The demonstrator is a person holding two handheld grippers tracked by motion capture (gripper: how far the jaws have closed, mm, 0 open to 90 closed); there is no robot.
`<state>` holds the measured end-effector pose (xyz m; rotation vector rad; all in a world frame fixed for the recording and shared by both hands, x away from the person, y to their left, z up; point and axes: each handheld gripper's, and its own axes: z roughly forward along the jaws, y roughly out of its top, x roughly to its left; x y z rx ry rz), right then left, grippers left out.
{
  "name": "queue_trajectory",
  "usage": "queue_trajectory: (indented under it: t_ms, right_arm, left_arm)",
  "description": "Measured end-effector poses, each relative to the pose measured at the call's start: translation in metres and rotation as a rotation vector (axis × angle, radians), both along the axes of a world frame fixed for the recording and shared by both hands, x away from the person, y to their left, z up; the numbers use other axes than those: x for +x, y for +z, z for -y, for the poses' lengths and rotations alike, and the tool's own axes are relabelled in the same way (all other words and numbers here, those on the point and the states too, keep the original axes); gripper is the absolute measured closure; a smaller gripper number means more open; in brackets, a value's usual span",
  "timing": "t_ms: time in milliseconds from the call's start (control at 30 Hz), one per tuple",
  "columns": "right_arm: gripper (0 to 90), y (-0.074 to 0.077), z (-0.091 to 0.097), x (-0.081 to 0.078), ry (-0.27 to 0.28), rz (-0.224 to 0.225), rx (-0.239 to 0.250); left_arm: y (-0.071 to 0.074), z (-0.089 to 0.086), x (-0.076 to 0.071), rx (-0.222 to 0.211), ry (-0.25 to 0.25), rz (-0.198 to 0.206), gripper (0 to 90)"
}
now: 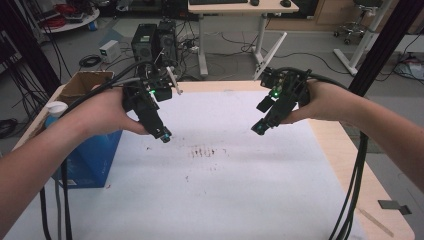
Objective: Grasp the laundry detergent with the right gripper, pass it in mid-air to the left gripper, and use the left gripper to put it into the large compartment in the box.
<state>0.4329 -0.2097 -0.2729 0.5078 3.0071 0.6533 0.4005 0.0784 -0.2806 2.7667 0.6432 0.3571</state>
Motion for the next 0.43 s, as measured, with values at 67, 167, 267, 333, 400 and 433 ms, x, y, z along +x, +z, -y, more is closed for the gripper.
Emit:
queue_trajectory:
  t_ms: [67,167,267,333,400,433]
  right_arm:
    - [19.6,-0.0003,0.0002,0.0000,-0.001,-0.002,-0.004]
    - [19.6,0.0000,0.0010,-0.0002,-0.003,-0.002,-0.002]
    - [19.6,0.0001,0.0017,-0.0005,-0.005,-0.004,-0.004]
    - [19.6,0.0002,0.0021,-0.0009,-0.007,-0.004,-0.003]
    - [19.6,0.0005,0.0027,-0.0009,-0.007,-0.002,0.001]
    - [19.6,0.0008,0.0030,-0.0010,-0.008,-0.003,0.001]
  left_arm:
    - [0.0001,-0.0001,-0.0003,-0.005,-0.001,-0.001,18.4]
    - [0.0003,-0.0004,-0.0006,0.000,-0.001,-0.002,18.4]
    - [0.0006,-0.0005,-0.0009,-0.002,0.003,-0.002,18.4]
    - [0.0008,-0.0011,-0.0006,0.004,0.001,-0.002,18.4]
    - [0.0013,-0.0015,-0.0010,-0.001,0.005,-0.002,18.4]
    - [0.0017,-0.0017,-0.0011,-0.003,0.006,0.000,18.4]
